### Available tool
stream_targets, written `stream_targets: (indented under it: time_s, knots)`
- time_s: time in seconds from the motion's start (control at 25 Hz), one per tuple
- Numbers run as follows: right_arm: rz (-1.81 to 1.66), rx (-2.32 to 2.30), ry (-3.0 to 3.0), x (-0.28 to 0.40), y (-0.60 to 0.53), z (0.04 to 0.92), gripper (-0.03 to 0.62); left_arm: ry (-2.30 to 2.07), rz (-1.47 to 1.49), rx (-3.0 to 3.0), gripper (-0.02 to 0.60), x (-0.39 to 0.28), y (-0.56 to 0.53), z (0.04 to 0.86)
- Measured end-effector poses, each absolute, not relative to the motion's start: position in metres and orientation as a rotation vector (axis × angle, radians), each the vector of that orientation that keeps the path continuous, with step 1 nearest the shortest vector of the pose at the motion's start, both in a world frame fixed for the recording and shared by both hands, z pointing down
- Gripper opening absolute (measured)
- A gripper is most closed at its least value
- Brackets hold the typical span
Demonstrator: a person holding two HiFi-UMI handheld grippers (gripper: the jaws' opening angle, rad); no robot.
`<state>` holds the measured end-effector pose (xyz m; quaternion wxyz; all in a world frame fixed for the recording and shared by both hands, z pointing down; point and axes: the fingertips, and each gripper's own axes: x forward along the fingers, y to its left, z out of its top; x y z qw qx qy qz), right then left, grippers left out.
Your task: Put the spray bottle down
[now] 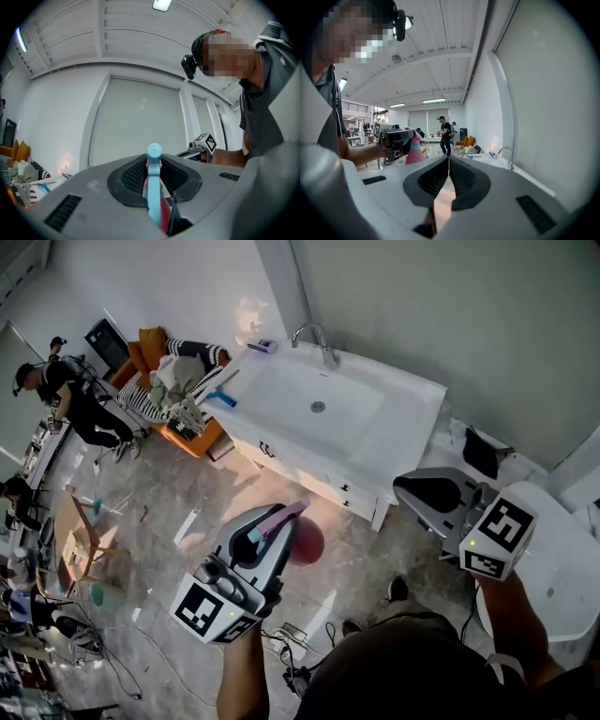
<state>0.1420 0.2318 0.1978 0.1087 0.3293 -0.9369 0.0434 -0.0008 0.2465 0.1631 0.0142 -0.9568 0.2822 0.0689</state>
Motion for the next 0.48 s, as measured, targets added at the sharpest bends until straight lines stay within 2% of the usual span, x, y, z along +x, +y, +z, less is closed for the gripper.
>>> stream_targets:
  time_s: [0.48]
  knots:
    - [0.127, 0.826, -2.818, 0.197, 0.164, 0.192, 0.009, 1.035, 0.197, -2.96, 0.064, 0.062, 0.202, 0.157]
